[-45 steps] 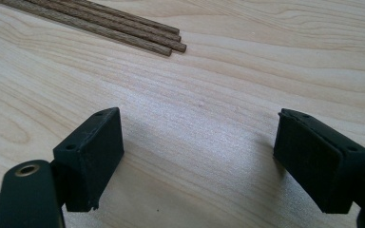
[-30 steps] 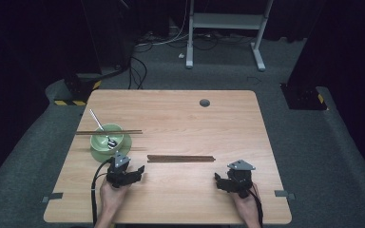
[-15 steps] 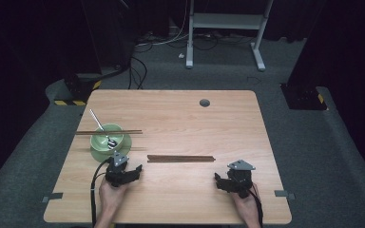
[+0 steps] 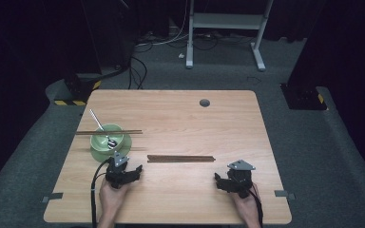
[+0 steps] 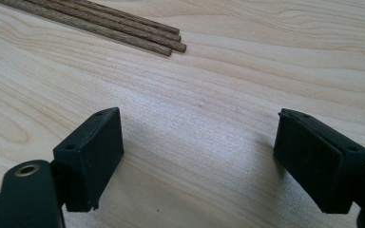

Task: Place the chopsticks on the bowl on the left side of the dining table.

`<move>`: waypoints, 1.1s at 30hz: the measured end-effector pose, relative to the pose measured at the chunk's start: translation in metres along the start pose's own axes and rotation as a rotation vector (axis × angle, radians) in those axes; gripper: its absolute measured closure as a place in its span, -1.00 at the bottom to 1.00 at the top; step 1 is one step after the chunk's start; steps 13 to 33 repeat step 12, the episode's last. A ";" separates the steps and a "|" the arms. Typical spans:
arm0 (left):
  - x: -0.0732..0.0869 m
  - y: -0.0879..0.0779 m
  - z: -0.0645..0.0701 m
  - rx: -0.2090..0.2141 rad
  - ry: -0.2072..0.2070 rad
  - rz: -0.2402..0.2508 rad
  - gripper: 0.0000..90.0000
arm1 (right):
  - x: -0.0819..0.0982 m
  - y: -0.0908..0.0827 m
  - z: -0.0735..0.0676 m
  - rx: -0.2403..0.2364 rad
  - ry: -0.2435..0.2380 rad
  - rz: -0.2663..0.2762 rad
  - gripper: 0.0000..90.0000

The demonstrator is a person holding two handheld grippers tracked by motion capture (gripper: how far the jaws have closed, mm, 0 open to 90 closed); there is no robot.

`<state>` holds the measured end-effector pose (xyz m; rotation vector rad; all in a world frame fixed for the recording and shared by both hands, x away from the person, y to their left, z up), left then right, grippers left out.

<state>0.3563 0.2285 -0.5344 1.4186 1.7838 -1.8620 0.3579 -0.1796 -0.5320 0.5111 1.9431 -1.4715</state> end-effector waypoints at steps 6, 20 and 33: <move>0.000 -0.001 0.000 -0.003 0.000 -0.001 -0.40 | 0.000 0.000 0.000 0.000 0.000 0.000 -0.63; 0.001 -0.001 0.001 -0.004 -0.001 -0.001 -0.40 | 0.000 0.000 0.000 0.000 0.000 -0.001 -0.63; 0.001 -0.001 0.001 -0.004 -0.001 -0.001 -0.40 | 0.000 0.000 0.000 0.000 0.000 -0.001 -0.63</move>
Point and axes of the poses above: each handheld gripper's, and its own axes: y roughly forward along the jaws, x roughly out of its underside, z roughly to its right, the point moved 1 cm from there along y, roughly forward along the jaws, and after that the axes turned 15 degrees about y, right-handed, at the moved point
